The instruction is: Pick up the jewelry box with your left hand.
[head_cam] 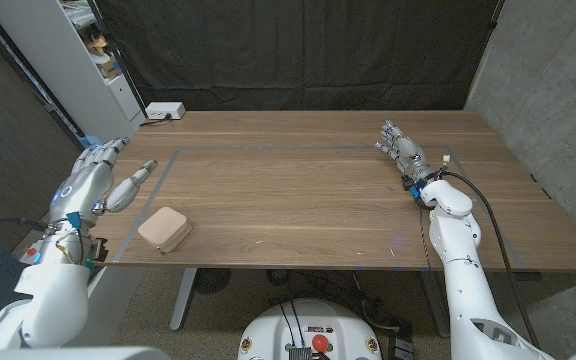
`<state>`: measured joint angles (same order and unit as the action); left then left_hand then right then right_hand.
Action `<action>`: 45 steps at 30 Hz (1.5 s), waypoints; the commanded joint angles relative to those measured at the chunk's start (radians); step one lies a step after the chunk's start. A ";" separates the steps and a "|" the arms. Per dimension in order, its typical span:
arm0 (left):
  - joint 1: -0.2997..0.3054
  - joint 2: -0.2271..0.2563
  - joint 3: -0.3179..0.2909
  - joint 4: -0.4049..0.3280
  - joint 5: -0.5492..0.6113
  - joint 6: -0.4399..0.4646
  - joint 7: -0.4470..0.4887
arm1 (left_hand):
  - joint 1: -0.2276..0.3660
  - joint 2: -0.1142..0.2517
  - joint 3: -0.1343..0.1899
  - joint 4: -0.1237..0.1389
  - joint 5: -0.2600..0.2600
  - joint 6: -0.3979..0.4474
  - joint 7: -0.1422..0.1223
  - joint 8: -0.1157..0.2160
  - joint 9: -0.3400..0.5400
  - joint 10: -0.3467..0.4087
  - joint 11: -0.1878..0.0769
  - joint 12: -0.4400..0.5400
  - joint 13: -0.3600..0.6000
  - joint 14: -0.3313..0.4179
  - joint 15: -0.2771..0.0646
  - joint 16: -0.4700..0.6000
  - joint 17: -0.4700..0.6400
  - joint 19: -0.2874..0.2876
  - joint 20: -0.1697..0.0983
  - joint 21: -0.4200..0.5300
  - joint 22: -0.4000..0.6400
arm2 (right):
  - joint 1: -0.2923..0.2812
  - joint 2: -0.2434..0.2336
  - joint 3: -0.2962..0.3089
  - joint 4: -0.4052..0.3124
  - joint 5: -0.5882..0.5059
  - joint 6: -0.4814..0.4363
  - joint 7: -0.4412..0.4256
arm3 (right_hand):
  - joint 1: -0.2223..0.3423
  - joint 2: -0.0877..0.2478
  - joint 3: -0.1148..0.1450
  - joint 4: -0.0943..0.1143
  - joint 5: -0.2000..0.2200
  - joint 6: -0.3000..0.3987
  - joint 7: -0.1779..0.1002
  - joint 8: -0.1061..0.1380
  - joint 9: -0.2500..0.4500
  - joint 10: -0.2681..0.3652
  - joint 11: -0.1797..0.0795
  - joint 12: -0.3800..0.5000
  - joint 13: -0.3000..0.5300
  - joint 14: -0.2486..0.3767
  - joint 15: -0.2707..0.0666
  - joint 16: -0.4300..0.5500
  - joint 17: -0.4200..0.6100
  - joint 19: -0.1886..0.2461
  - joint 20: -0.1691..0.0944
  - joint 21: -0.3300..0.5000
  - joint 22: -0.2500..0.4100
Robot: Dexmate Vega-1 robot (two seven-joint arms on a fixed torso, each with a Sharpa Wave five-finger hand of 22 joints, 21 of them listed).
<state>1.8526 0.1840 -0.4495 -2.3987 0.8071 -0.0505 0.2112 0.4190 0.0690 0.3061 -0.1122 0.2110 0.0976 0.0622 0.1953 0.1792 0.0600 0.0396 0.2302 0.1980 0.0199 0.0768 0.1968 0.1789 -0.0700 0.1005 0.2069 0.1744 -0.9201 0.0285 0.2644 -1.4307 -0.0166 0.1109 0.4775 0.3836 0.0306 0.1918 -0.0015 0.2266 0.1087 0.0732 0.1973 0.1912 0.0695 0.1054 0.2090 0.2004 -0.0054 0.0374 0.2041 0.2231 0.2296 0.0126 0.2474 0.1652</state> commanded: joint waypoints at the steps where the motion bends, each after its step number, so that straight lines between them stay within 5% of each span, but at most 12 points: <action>1: 0.024 0.004 0.020 -0.018 0.047 0.047 0.018 | 0.022 -0.009 0.003 -0.016 0.008 -0.008 0.001 -0.003 0.005 -0.004 0.010 -0.003 0.004 -0.001 0.016 -0.002 0.003 0.005 0.013 -0.002 0.002 | 0.010 -0.008 -0.002 0.018 0.000 0.003 0.006 | -0.002 0.003 -0.001 -0.001 0.008 0.001 -0.001 -0.002 0.002 0.004 0.000 0.000 0.001 0.005 0.000 0.003 0.000 0.008 0.003 -0.003 0.004; 14: 0.042 -0.008 0.045 -0.038 0.084 0.119 0.022 | 0.087 -0.042 0.011 -0.057 0.018 -0.004 0.005 0.006 0.007 0.006 0.041 0.001 0.009 0.005 0.038 -0.001 0.005 0.041 0.038 0.004 0.002 | 0.017 -0.012 -0.001 0.023 0.002 0.000 0.009 | -0.004 0.003 -0.003 -0.001 0.008 0.002 -0.002 -0.001 0.002 0.004 0.001 -0.001 0.001 0.005 -0.001 0.003 -0.001 0.010 0.002 -0.008 0.004; 18: 0.046 -0.002 0.055 -0.054 0.112 0.164 -0.007 | 0.132 -0.054 0.021 -0.068 0.024 0.000 0.002 0.010 0.008 0.003 0.039 0.001 0.012 0.016 0.038 0.001 0.005 0.071 0.070 0.010 0.002 | 0.020 -0.016 -0.002 0.030 0.001 0.008 0.012 | -0.004 0.003 -0.003 -0.002 0.008 0.002 -0.003 -0.001 0.002 0.005 0.000 -0.001 0.001 0.005 0.000 0.003 -0.001 0.010 0.002 -0.009 0.004; 30: 0.035 0.023 0.076 -0.100 0.171 0.296 -0.108 | 0.213 -0.078 0.038 -0.073 0.028 0.004 0.006 0.014 0.009 0.005 0.081 0.004 0.018 0.035 0.059 0.005 0.007 0.105 0.101 0.010 0.002 | 0.019 -0.018 0.006 0.028 0.000 0.003 0.004 | -0.005 0.002 -0.004 -0.003 0.008 0.002 -0.004 -0.001 0.002 0.004 0.001 -0.002 0.001 0.003 0.001 0.002 -0.002 0.011 0.003 -0.013 0.004; 45: 0.029 0.076 0.122 -0.112 0.289 0.399 -0.188 | 0.254 -0.094 0.044 -0.070 0.028 0.023 0.008 0.020 0.010 0.012 0.092 0.008 0.021 0.051 0.067 0.009 0.009 0.118 0.107 0.008 0.003 | 0.018 -0.019 0.008 0.032 0.000 0.004 0.005 | -0.005 0.002 -0.006 -0.004 0.008 0.002 -0.006 -0.001 0.001 0.003 0.002 -0.002 0.001 0.003 0.000 0.002 -0.003 0.013 0.003 -0.018 0.004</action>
<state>1.8844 0.2275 -0.3590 -2.5062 1.0156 0.2743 0.0741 0.6627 -0.0248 0.3407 -0.1821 0.2333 0.1131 0.0696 0.2079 0.1839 0.0690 0.1202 0.2302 0.2167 0.0611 0.1387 0.1968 0.1840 0.0392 0.2020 0.2110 0.1744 -0.9011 0.0101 0.2706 -1.3999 -0.0157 0.1157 0.4837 0.3837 0.0306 0.1893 -0.0040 0.2266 0.1089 0.0732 0.1973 0.1913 0.0695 0.1054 0.2090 0.2004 -0.0054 0.0374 0.2041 0.2183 0.2349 0.0180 0.2359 0.1651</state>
